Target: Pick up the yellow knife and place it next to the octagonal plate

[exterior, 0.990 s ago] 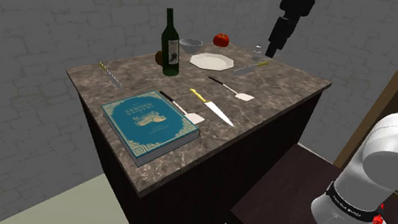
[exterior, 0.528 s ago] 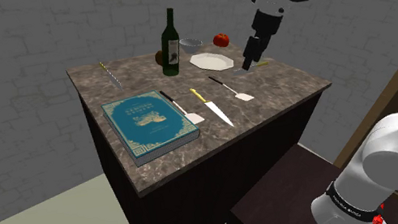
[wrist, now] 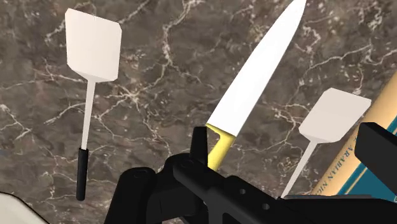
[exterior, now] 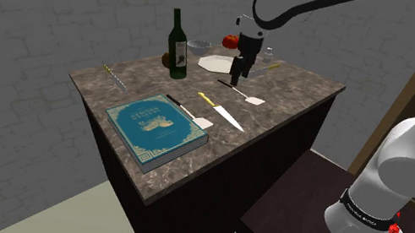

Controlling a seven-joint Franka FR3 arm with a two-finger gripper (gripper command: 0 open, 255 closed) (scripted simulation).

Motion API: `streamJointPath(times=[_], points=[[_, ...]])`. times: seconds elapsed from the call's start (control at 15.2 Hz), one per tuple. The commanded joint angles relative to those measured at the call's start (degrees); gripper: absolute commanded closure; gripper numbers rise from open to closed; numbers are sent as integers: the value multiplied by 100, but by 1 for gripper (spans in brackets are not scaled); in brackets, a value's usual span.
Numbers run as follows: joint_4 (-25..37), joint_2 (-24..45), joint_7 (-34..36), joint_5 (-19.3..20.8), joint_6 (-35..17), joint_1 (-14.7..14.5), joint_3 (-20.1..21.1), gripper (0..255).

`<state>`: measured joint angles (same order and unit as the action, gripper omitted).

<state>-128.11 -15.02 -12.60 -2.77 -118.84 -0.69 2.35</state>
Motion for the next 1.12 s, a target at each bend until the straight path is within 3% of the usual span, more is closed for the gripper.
streamJointPath(times=[0.0, 0.59, 1.06], points=[[173, 441, -40, 10, -226, 3, -3, 0], [1284, 2414, -153, 69, -881, -7, 9, 0], [1156, 2701, -151, 74, -1293, -18, 13, 0]])
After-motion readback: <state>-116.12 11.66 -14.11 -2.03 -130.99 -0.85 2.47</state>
